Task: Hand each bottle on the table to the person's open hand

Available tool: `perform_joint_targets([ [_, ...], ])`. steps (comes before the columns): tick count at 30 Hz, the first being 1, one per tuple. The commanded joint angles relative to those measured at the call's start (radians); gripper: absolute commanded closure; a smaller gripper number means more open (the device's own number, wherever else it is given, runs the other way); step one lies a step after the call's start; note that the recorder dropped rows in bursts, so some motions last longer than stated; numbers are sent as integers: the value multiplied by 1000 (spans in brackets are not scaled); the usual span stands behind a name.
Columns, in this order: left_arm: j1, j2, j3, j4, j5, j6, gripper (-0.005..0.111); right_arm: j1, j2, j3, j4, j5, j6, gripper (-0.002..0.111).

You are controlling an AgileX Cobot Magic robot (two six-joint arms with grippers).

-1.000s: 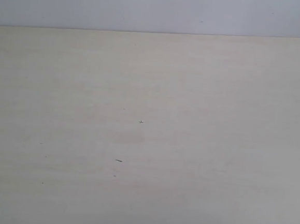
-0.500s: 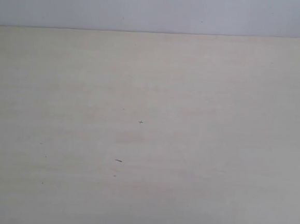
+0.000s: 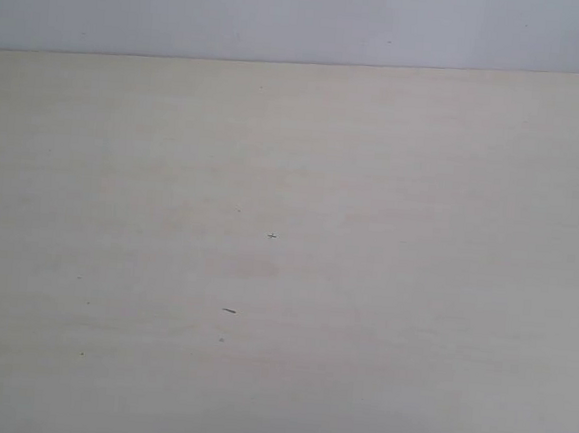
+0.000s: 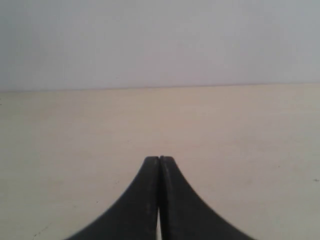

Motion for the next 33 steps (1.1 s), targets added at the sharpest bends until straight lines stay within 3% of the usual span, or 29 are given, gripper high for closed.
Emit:
perform_joint_targets([
  [1,1,-4,54,161,-32,-136,107,-6,-6,5,-2,-13,0,108],
  [6,1,-4,55,298,-58,-311,107,-6,-6,5,-2,-13,0,108],
  [21,1,-4,55,363,-54,-312,107,-6,-6,5,-2,-13,0,108],
  [26,1,-4,55,363,29,-312,107,-6,-6,5,-2,-13,0,108],
  [33,1,-4,55,363,32,-312,107,-6,-6,5,-2,-13,0,108],
])
